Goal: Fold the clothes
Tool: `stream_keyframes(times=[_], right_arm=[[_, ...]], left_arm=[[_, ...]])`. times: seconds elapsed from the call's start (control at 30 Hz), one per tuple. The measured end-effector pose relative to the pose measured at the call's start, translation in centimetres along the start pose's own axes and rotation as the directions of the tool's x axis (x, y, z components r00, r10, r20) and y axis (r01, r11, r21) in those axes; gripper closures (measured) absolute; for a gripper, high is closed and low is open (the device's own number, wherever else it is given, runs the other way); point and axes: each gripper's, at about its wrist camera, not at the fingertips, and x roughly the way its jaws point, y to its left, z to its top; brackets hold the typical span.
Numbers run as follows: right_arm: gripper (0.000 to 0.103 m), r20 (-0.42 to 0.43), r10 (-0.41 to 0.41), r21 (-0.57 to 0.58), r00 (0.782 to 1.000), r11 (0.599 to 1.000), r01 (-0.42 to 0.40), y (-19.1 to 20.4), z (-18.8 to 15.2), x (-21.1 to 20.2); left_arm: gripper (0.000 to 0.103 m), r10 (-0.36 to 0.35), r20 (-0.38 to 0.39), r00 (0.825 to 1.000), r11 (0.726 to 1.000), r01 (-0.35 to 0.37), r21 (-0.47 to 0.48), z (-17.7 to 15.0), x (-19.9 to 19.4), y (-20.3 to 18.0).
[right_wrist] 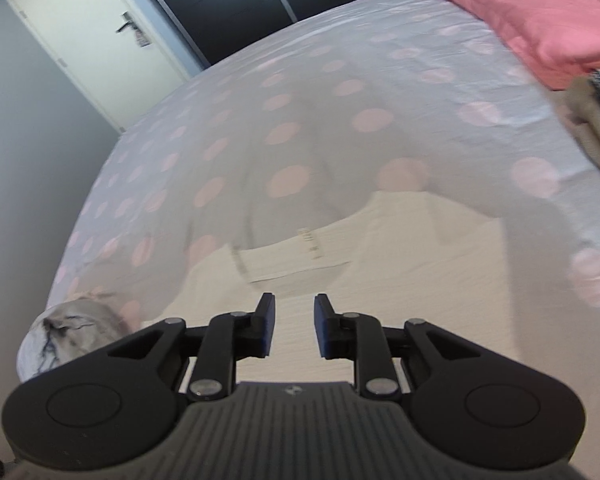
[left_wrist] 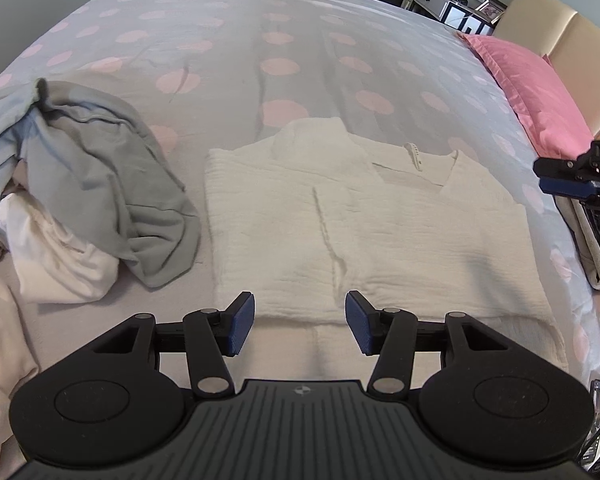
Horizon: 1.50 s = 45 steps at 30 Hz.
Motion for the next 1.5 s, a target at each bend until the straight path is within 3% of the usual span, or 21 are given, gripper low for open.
stream_keyframes(times=[0.23,0.37,0.47,0.7,0.77,0.8,0.83,0.9,0.97,1.03,1.17,1.27,1.5], right_arm=[[0.078,-0.09,-0.225,-0.005,0.97,0.974,0.226,-7.7,-0.4,-1.0],[0.071,-0.151,-0.255,-0.033,0.955,0.967,0.253,-11.4,-2.7,-0.6],[0.069,-0.184,-0.229,-0.016,0.956,0.973,0.231,-13.6,-4.5,-0.3],[0.061,-0.219,-0.232,-0.106,0.948,0.971,0.213,-14.0,-7.0,1.3],[0.066,-0.228,-0.243,-0.109,0.943,0.969,0.223,-13.9,-7.3,1.9],[0.089,-0.231,-0.252,-0.117,0.94,0.966,0.231,-13.8,-7.5,2.2],[0.093,-0.23,-0.27,-0.139,0.935,0.96,0.243,-13.7,-7.6,2.4],[0.102,-0.206,-0.297,-0.157,0.932,0.95,0.269,-13.9,-7.5,2.3],[0.102,-0.177,-0.345,-0.161,0.922,0.934,0.319,-14.4,-7.3,2.2],[0.101,-0.181,-0.342,-0.133,0.922,0.938,0.321,-15.0,-7.1,2.1],[0.092,-0.193,-0.315,-0.104,0.929,0.948,0.3,-15.4,-6.7,1.5],[0.071,-0.179,-0.294,-0.052,0.939,0.956,0.289,-15.8,-7.0,0.5],[0.071,-0.166,-0.243,0.056,0.956,0.965,0.255,-16.8,-7.6,-1.6]], left_arm=[[0.055,0.037,-0.021,0.999,0.999,-0.036,0.017,-0.2,1.1,-0.6],[0.055,0.057,-0.033,0.998,0.998,-0.057,0.027,-0.4,1.8,-0.9],[0.055,0.072,-0.045,0.996,0.997,-0.071,0.025,-0.7,2.0,-0.5],[0.055,0.136,-0.065,0.989,0.99,-0.133,0.052,-2.2,2.2,0.6],[0.055,0.16,-0.073,0.984,0.986,-0.156,0.056,-2.5,2.3,1.0],[0.055,0.172,-0.077,0.982,0.984,-0.168,0.058,-2.7,2.4,1.2],[0.055,0.178,-0.084,0.98,0.983,-0.174,0.061,-2.9,2.5,1.5],[0.055,0.19,-0.097,0.977,0.981,-0.184,0.067,-3.3,2.7,1.9],[0.055,0.201,-0.111,0.973,0.978,-0.194,0.073,-3.7,2.8,2.4],[0.055,0.213,-0.123,0.969,0.976,-0.205,0.074,-4.2,2.9,2.9],[0.054,0.215,-0.148,0.965,0.976,-0.207,0.072,-5.1,2.8,3.8],[0.054,0.207,-0.154,0.966,0.977,-0.197,0.076,-5.7,2.2,4.0],[0.054,0.21,-0.15,0.966,0.976,-0.198,0.094,-7.2,0.5,4.1]])
